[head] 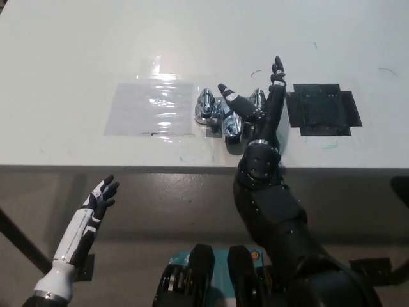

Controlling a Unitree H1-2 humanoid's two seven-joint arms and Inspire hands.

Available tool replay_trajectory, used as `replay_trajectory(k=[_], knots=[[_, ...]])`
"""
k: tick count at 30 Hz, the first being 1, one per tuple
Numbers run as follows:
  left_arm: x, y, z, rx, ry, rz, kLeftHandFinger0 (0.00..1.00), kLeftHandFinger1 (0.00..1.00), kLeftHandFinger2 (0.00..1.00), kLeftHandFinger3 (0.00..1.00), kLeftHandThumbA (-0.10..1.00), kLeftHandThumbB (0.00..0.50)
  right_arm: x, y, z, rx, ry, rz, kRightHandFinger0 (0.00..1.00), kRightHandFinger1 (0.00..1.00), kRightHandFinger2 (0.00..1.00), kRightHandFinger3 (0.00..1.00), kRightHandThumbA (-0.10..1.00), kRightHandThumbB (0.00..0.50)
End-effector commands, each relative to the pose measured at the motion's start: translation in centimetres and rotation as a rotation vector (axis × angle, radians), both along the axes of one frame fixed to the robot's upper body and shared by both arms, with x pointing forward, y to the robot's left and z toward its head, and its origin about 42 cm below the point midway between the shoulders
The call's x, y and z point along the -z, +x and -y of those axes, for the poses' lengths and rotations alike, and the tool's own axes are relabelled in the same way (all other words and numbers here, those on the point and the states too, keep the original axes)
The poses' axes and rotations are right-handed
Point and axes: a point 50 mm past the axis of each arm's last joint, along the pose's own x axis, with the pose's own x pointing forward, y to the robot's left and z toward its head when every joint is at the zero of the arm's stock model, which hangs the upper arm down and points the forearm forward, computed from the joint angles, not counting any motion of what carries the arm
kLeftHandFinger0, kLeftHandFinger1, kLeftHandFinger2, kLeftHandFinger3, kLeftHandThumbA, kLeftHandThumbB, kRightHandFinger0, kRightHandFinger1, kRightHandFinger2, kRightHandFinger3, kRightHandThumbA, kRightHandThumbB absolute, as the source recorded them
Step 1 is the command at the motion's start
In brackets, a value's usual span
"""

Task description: The faucet is at the center of the desk and the robot turn off the faucet by turning the right faucet handle using the right hand

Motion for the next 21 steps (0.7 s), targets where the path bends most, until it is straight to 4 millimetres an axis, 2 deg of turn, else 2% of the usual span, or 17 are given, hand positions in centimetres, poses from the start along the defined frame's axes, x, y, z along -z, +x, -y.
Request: replay_trajectory(k=[1,2,3,5,7,8,9,11,12,13,14,15,18,19,21], knots=[[-1.1,0.4,-0.3,0.031,0.011,0.063,1.0,1.0,1.0,1.0,1.0,0.406,-6.0,0.5,1.7,0.031,-0.013,0.319,1.0,1.0,1.0,1.0,1.0,0.228],[-1.0,0.3,-0.3,0.031,0.01,0.061,1.0,1.0,1.0,1.0,1.0,0.407,-6.3,0.4,2.2,0.039,-0.021,0.343,1.0,1.0,1.0,1.0,1.0,0.244],[-1.0,0.3,-0.3,0.029,0.006,0.061,1.0,1.0,1.0,1.0,1.0,0.409,-7.0,0.4,3.0,0.053,-0.037,0.365,1.0,1.0,1.0,1.0,1.0,0.291],[-1.1,0.5,-0.3,0.029,0.005,0.065,1.0,1.0,1.0,1.0,1.0,0.41,-8.0,0.3,4.1,0.072,-0.057,0.401,1.0,1.0,1.0,1.0,1.0,0.304],[-1.3,0.5,-0.5,0.027,0.013,0.068,1.0,1.0,1.0,1.0,1.0,0.4,-10.1,-0.6,6.5,0.074,-0.073,0.494,1.0,1.0,1.0,1.0,1.0,0.307],[-1.3,0.3,-0.6,0.026,0.016,0.062,1.0,1.0,1.0,1.0,1.0,0.409,-10.8,-1.7,7.9,0.087,-0.092,0.52,1.0,1.0,1.0,1.0,1.0,0.316],[-1.2,0.3,-0.7,0.025,0.015,0.062,1.0,1.0,1.0,1.0,1.0,0.399,-11.9,-3.1,9.2,0.101,-0.094,0.571,1.0,1.0,1.0,1.0,1.0,0.344],[-1.2,0.2,-0.7,0.026,0.013,0.061,1.0,1.0,1.0,1.0,1.0,0.398,-12.3,-3.7,9.7,0.107,-0.099,0.597,1.0,1.0,1.0,1.0,1.0,0.359],[-1.0,0.2,-0.6,0.028,0.012,0.062,1.0,1.0,1.0,1.0,1.0,0.391,-13.8,-5.8,10.9,0.101,-0.1,0.698,1.0,1.0,1.0,1.0,1.0,0.351],[-1.1,0.2,-0.6,0.028,0.012,0.065,1.0,1.0,1.0,1.0,1.0,0.381,-14.9,-7.5,11.6,0.081,-0.096,0.772,1.0,1.0,1.0,1.0,1.0,0.371],[-1.1,0.1,-0.6,0.026,0.013,0.064,1.0,1.0,1.0,1.0,1.0,0.379,-15.5,-8.6,11.9,0.07,-0.097,0.806,1.0,1.0,1.0,1.0,1.0,0.378],[-1.0,0.0,-0.6,0.026,0.008,0.058,1.0,1.0,1.0,1.0,1.0,0.379,-16.3,-10.7,12.6,0.053,-0.092,0.858,1.0,1.0,1.0,1.0,1.0,0.364],[-0.9,-0.1,-0.7,0.024,0.005,0.051,1.0,1.0,1.0,1.0,1.0,0.389,-16.7,-14.0,13.5,0.043,-0.117,0.905,1.0,1.0,1.0,1.0,1.0,0.361],[-0.8,-0.3,-0.7,0.022,0.01,0.049,1.0,1.0,1.0,1.0,1.0,0.393,-16.4,-15.4,14.0,0.01,-0.142,0.918,1.0,1.0,1.0,1.0,1.0,0.379],[-0.8,-0.3,-0.7,0.022,0.013,0.049,1.0,1.0,1.0,1.0,1.0,0.393,-15.6,-17.8,14.5,-0.033,-0.194,0.94,1.0,1.0,1.0,1.0,1.0,0.382]])
